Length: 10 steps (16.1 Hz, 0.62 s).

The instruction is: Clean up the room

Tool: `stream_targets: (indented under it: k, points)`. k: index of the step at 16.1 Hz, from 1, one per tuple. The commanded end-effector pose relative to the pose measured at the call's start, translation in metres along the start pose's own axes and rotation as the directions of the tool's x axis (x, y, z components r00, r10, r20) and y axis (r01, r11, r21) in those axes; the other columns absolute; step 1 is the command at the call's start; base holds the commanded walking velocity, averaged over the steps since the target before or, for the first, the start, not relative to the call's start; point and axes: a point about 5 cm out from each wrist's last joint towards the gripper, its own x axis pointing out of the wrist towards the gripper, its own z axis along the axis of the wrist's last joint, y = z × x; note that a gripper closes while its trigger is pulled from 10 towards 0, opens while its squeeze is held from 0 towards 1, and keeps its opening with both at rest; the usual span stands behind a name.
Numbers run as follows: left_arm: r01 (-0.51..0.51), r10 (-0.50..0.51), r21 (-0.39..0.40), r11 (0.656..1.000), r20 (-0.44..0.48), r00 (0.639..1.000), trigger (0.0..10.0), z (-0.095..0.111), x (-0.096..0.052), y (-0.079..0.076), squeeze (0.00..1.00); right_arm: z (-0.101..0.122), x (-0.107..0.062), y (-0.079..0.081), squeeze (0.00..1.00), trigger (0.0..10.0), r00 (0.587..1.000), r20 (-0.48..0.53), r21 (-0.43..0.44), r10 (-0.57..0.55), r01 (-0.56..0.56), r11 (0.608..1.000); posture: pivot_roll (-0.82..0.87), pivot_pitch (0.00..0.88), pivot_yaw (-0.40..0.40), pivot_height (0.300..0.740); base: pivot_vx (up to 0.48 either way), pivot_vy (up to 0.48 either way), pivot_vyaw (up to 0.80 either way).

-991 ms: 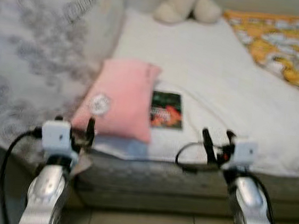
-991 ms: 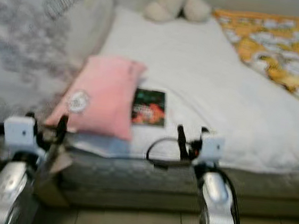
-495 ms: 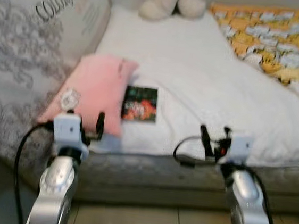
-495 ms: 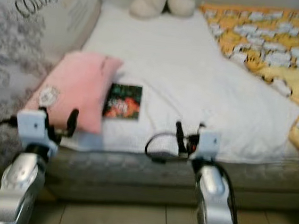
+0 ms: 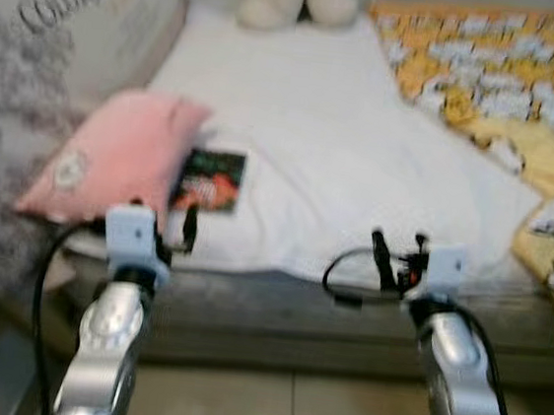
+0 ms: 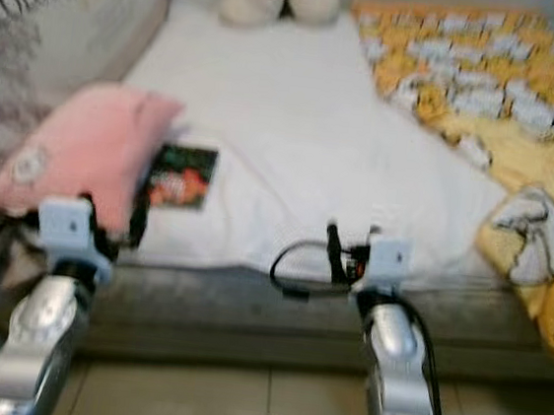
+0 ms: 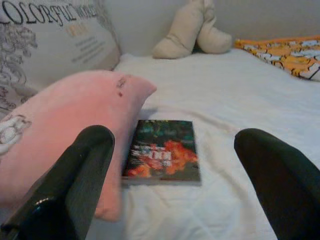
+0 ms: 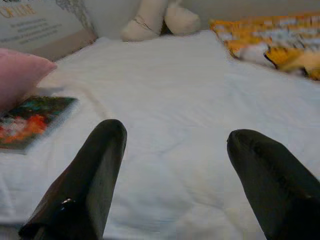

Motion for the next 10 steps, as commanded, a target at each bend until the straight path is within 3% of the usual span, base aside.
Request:
stream_targets:
  k: [1,6,10]
  points:
    - [0.024,-0.024,0.005,1.000,0.008,1.000,10.0,0.002,0.003,-0.003,0.00,0.006,0.003,-0.001,0.00,10.0,1.000,0.013,-0.006,-0.002,0.002,1.000,-0.17,0.000,0.133,0.740,0.000,-0.439,0.00]
    - [0.008,-0.009,-0.010,1.000,-0.013,1.000,10.0,-0.003,-0.002,0.000,0.00,0.004,-0.001,-0.001,0.00,10.0,1.000,0.005,-0.012,-0.002,0.002,1.000,-0.17,0.000,0.134,0.740,0.000,-0.435,0.00]
    - [0.001,-0.001,-0.026,1.000,0.004,1.000,10.0,-0.002,-0.001,0.001,0.00,0.021,0.002,-0.011,0.00,10.0,0.990,0.108,0.008,-0.087,0.086,0.996,-0.17,0.000,0.133,0.740,0.000,-0.431,0.00]
